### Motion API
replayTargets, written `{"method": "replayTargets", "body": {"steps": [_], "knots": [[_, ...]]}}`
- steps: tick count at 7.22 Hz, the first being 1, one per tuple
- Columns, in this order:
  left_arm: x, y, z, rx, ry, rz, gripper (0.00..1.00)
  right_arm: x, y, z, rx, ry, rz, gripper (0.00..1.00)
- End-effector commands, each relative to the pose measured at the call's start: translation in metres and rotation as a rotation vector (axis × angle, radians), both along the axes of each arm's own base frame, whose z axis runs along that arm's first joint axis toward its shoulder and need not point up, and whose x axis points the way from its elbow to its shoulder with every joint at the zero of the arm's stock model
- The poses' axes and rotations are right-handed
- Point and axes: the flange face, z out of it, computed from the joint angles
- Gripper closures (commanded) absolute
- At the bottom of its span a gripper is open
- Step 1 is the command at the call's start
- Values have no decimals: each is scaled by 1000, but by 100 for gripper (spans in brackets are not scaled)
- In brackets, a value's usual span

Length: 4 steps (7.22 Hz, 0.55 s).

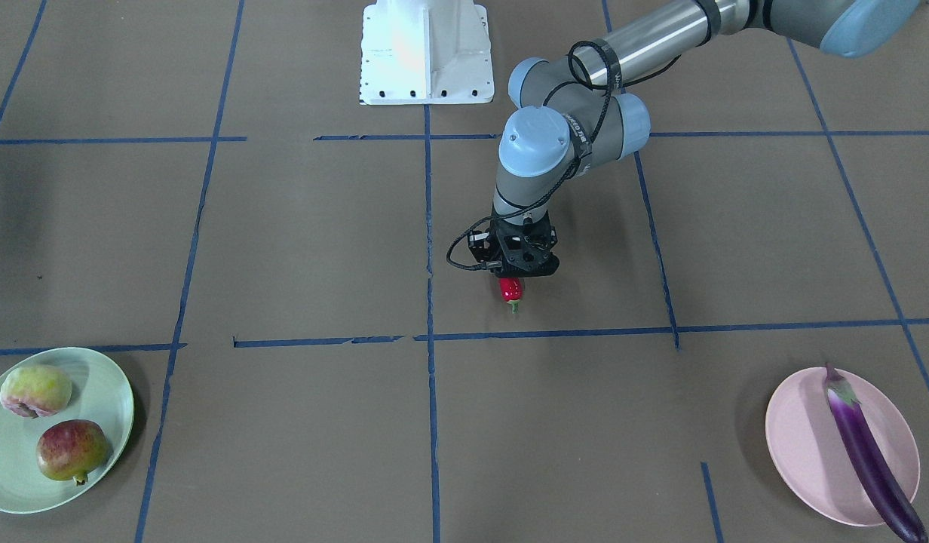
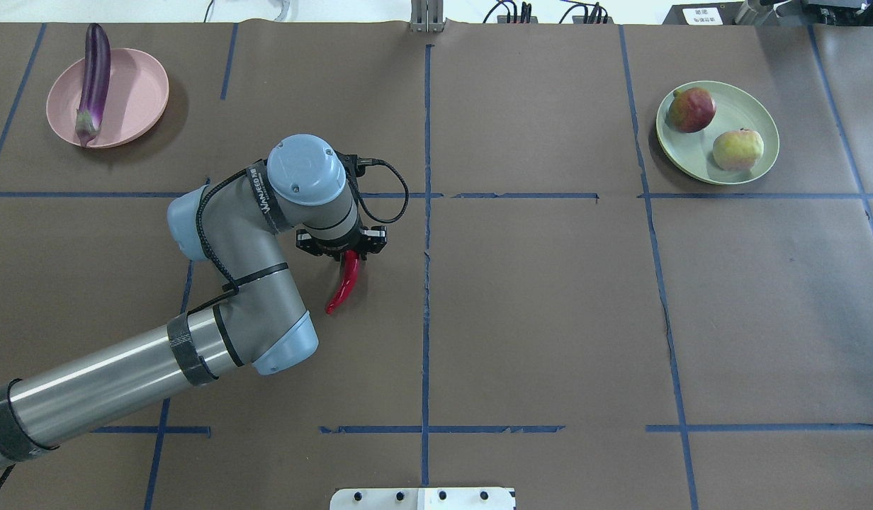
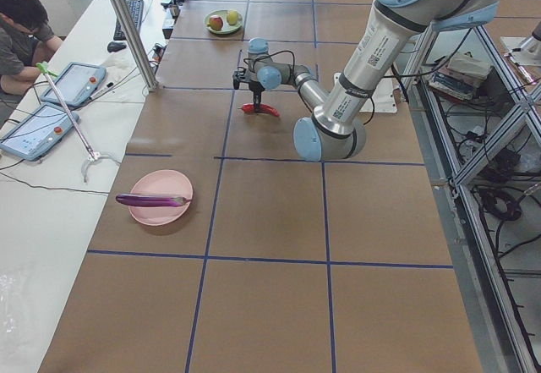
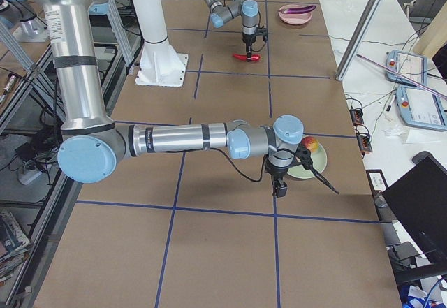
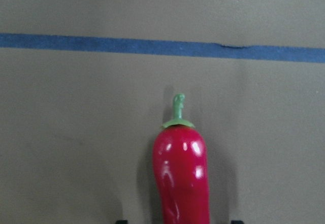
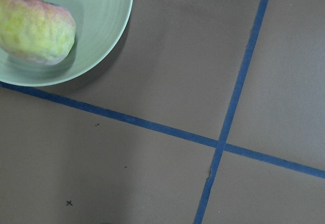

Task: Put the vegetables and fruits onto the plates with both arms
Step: 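Grasp the red chili pepper with the left gripper while the right arm withdraws, then carry the chili pepper with the left gripper onto the pink plate and release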

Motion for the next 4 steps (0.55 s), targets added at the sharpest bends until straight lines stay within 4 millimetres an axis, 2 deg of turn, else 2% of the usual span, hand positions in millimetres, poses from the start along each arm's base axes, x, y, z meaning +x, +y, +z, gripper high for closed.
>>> {"method": "replayTargets", "body": {"steps": [1, 2, 3, 4], "knots": [[-23, -23, -2, -2, 6, -38, 100, 0, 0, 2, -2, 0, -2, 0], [-56, -55, 2, -26, 7, -82, 100, 0, 3, 5, -8, 1, -2, 0], [-112, -99, 15, -93, 23, -130, 100, 1, 5, 9, -19, 2, 1, 0], [-170, -143, 53, -139, -6, -211, 100, 1, 9, 13, -23, 1, 1, 0]]}}
